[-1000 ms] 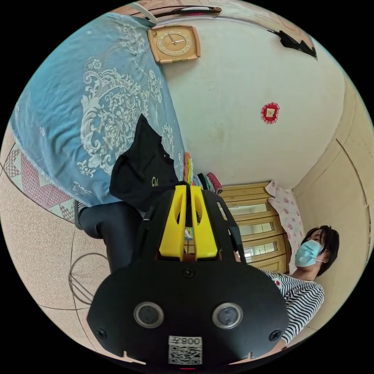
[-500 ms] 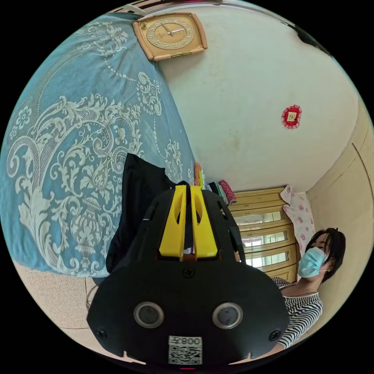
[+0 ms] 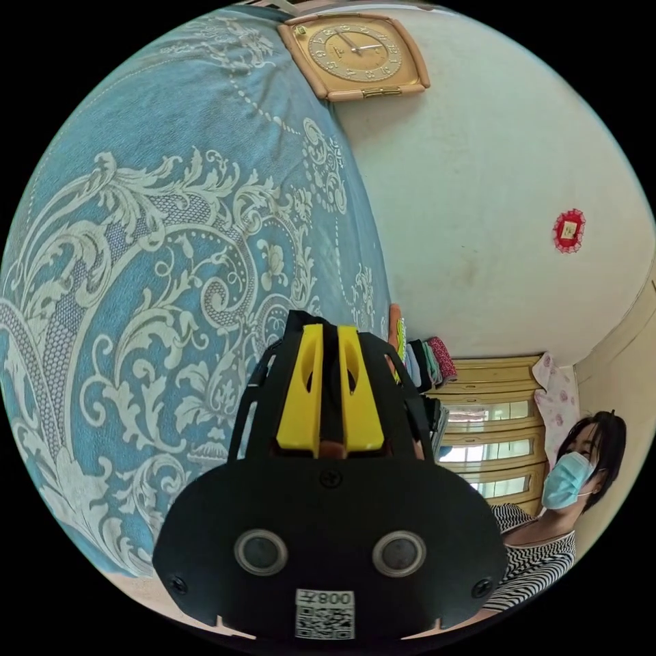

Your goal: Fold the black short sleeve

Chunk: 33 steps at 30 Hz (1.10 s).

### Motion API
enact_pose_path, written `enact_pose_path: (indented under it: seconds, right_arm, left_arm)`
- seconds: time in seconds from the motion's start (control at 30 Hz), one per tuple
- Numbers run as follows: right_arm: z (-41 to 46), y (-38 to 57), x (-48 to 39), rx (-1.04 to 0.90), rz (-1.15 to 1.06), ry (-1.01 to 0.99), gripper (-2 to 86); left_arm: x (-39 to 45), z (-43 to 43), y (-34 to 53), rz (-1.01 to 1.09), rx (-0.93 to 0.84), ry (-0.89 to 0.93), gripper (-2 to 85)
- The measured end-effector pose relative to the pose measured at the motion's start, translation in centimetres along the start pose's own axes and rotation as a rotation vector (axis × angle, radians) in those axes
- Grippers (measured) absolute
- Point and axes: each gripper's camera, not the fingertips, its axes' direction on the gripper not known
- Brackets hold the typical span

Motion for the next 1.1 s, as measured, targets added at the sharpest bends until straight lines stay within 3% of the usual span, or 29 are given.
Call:
enact_pose_path:
  seconds: [0.33,0.57,0.8,1.1]
  right_arm:
    - [-0.2,-4.2,-1.4,0.019,0.014,-0.063,3.1]
    - [-0.6,-4.4,-4.2,0.088,-0.005,-0.056,4.2]
    - [2.0,-2.9,-10.1,0.045,-0.131,0.000,4.4]
    - [8.6,-3.7,-16.4,-0.130,-0.296,0.000,2.4]
  left_arm:
    - [0.1,1.3,-2.6,-0.016,0.139,0.082,6.4]
    - [3.2,10.9,-0.6,0.060,-0.158,0.038,8.9]
    - [3.2,15.8,-2.8,0.036,-0.178,-0.016,8.4]
    - [3.7,19.5,-6.5,0.012,-0.197,-0.031,1.5]
